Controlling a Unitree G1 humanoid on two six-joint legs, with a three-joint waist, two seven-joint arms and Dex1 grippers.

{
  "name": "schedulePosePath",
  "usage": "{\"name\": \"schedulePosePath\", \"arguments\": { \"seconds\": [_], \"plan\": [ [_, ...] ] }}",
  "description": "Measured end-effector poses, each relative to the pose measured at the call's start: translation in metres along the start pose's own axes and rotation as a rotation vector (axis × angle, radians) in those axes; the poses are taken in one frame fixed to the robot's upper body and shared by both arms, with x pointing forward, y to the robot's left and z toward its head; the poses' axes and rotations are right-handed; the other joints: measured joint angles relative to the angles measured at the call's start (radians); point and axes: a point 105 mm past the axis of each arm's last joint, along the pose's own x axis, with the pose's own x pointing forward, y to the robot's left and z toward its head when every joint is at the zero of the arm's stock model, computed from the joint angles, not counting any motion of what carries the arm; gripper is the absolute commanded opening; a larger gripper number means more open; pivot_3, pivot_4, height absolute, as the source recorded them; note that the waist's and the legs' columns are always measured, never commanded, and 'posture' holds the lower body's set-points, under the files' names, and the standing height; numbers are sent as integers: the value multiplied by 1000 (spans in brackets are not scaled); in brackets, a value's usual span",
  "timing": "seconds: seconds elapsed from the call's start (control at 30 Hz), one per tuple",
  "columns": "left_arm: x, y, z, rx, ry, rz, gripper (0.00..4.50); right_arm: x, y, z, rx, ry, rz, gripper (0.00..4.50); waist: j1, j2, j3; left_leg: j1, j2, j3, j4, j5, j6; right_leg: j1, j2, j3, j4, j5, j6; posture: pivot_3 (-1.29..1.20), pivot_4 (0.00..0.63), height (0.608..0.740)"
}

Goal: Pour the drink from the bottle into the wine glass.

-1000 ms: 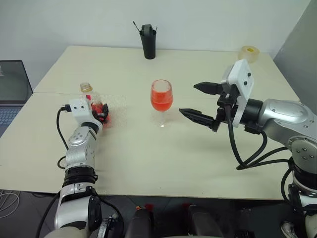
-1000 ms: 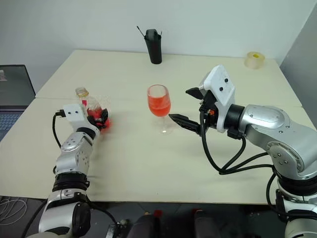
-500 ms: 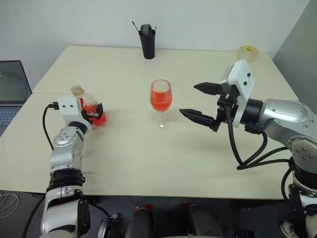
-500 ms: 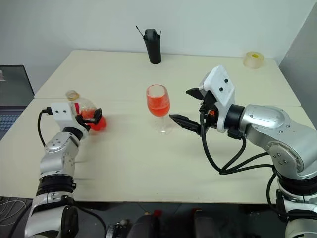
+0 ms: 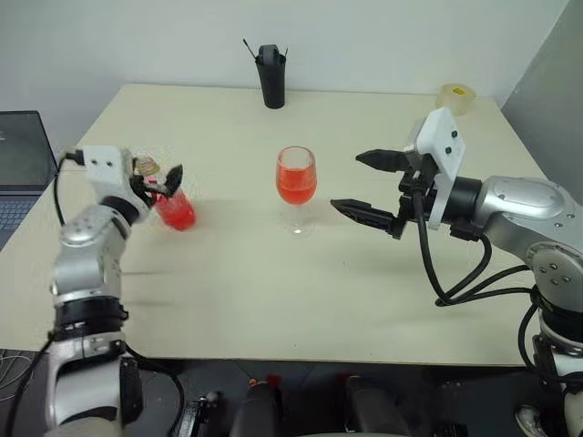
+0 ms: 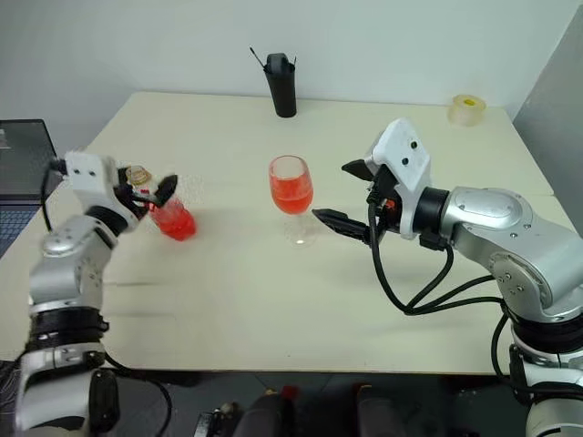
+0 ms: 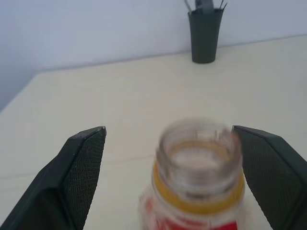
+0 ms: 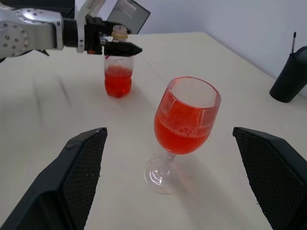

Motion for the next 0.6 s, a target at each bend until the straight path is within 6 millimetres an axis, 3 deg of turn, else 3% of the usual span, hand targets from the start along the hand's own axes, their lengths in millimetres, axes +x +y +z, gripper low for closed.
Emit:
{"name": "schedulePosePath", "arguments": {
  "seconds": [0.13, 0.33, 0.47, 0.6],
  "plan": [
    [-5, 2, 17, 9, -11, -82, 4493, 0, -1, -1, -3, 5, 4, 4500, 0, 0, 0, 0, 0, 0, 0, 0, 0, 0, 0, 0, 0, 0, 0, 0, 150, 740],
    [-19, -25, 43, -20, -35, -370, 4493, -2, -2, -2, -6, 13, 21, 4500, 0, 1, 0, 0, 0, 0, 0, 0, 0, 0, 3, 0, 0, 0, 0, 0, 150, 740],
    [-48, -40, 76, 26, -25, -644, 4493, -26, -16, -5, -13, 61, 5, 4500, 0, 1, 1, 0, 0, 0, -1, 0, 0, 0, 4, 0, -1, 0, 0, 0, 150, 740],
    [-76, -38, 81, 72, 98, -802, 4493, -54, -25, -13, -1, 131, 17, 4500, 0, 3, 2, 2, 0, 2, -2, 0, 0, 0, 6, -1, -1, 0, 0, 0, 150, 740]
  ]
}}
